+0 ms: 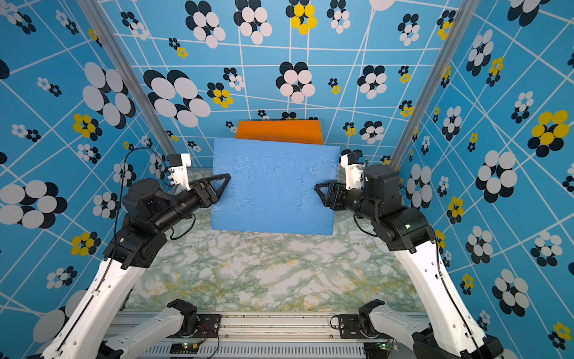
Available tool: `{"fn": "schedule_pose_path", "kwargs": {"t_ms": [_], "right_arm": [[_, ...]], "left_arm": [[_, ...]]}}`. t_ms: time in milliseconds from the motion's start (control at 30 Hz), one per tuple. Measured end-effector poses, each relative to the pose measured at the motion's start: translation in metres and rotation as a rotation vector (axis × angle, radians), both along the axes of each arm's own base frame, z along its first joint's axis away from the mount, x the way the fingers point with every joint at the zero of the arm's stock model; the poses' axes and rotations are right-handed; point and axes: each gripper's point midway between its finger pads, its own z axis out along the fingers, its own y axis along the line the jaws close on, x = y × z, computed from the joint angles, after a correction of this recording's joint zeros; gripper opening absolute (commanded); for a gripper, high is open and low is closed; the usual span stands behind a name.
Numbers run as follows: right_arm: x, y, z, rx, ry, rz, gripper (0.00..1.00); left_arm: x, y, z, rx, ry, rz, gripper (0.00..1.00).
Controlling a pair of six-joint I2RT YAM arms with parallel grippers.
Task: Stack the shoeboxes
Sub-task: Place the shoebox at the shoebox.
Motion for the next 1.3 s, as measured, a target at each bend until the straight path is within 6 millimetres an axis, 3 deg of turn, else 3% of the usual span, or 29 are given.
{"fn": "schedule_pose_path", "kwargs": {"t_ms": [867, 1300], "right_arm": [[0.032, -0.003, 0.056, -0.031, -0.104, -0.056, 0.6], [0.04, -0.002, 0.064, -0.051, -0.112, -0.063, 0.69]], "left_arm": [[0.024, -0.005, 0.045, -0.027, -0.094, 0.025, 0.6], [0.04, -0.003, 0.043, -0.024, -0.085, 0.046, 0.6]]}}
